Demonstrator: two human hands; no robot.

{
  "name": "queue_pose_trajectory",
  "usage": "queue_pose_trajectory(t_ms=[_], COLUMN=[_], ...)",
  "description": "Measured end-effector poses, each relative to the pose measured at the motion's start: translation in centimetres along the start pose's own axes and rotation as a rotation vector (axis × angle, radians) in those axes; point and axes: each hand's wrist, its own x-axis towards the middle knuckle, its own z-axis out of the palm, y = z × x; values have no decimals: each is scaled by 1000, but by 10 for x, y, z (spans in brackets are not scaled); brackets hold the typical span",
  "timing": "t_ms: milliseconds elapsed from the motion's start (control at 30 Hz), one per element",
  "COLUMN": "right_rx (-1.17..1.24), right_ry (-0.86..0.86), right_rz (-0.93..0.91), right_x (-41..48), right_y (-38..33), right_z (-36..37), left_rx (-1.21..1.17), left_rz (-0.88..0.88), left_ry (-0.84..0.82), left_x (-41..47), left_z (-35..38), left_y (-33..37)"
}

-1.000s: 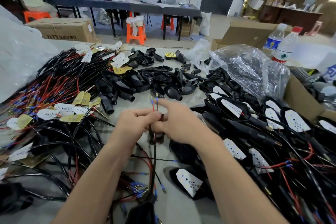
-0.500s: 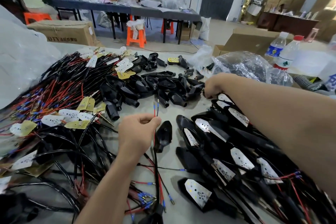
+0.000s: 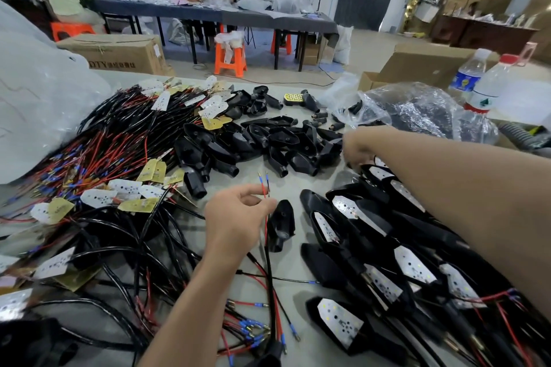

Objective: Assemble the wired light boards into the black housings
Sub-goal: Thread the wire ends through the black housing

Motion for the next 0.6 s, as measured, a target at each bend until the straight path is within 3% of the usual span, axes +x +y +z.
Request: queue_pose_trajectory(t_ms=[100, 267, 433, 533, 600], right_rx=[139, 624, 1593, 2018, 2082], right_ry=[76, 322, 396, 530, 672], right_rz=[-97, -269, -425, -353, -192], right_x=[-19, -58, -98, -107, -108], right_y=[-19, -56, -97, -117, -126], right_z=[-20, -39, -7, 22, 42], left_rx=[-2, 42, 94, 168, 192], left_rz=[39, 86, 108, 186, 209], left_ry=[22, 45, 89, 90, 121], left_x=[-2, -8, -11, -13, -14], left_z=[1, 5, 5, 5, 5], left_y=[1, 3, 6, 4, 4])
